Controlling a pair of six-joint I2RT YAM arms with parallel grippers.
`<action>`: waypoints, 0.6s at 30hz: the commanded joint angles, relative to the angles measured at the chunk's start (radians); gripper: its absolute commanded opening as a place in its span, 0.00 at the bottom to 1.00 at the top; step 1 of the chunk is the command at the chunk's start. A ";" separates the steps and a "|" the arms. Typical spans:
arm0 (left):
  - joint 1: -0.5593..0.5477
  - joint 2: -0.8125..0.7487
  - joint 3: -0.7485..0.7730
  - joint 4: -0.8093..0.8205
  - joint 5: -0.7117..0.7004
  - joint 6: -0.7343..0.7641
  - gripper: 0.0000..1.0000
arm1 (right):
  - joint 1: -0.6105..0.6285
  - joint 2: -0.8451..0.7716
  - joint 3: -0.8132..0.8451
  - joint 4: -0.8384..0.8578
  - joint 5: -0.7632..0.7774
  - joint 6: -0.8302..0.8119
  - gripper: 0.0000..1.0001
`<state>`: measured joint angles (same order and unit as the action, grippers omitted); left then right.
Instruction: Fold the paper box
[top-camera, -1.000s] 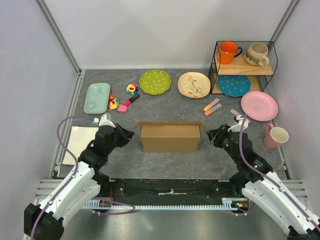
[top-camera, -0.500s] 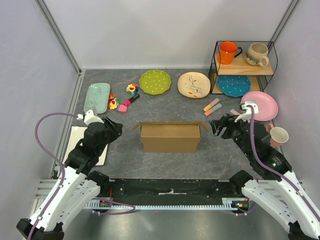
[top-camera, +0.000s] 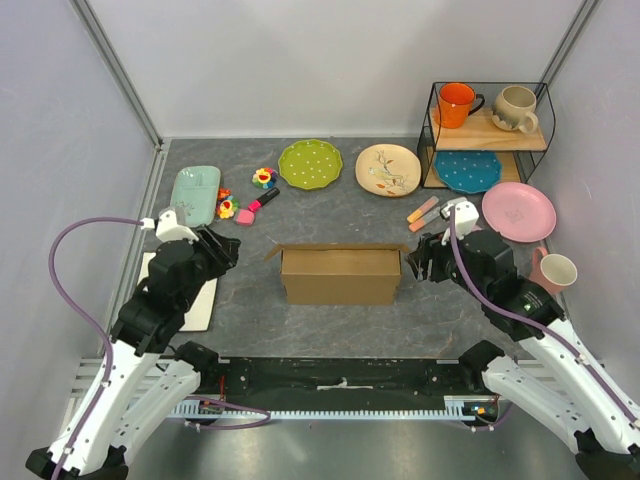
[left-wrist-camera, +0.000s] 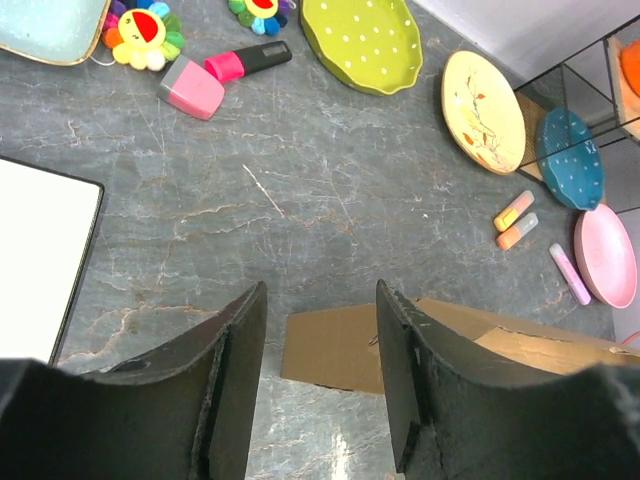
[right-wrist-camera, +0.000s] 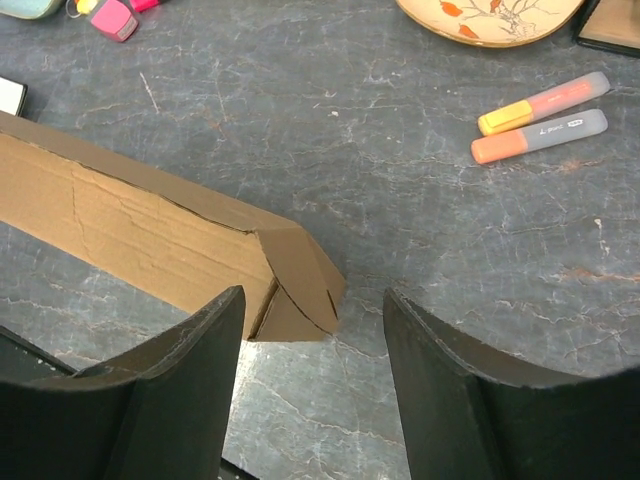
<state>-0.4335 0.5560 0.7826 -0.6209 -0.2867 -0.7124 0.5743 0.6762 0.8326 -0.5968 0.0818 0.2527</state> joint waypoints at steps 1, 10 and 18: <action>0.001 -0.004 0.053 -0.013 0.015 0.053 0.55 | 0.006 0.035 0.000 0.023 -0.045 -0.021 0.64; 0.001 -0.010 0.089 0.049 0.133 0.172 0.56 | 0.009 0.094 0.002 0.038 -0.027 -0.007 0.47; 0.001 0.002 0.103 0.053 0.248 0.241 0.63 | 0.018 0.099 -0.004 0.049 -0.024 -0.001 0.29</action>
<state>-0.4335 0.5510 0.8474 -0.6071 -0.1284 -0.5636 0.5850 0.7799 0.8272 -0.5842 0.0563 0.2470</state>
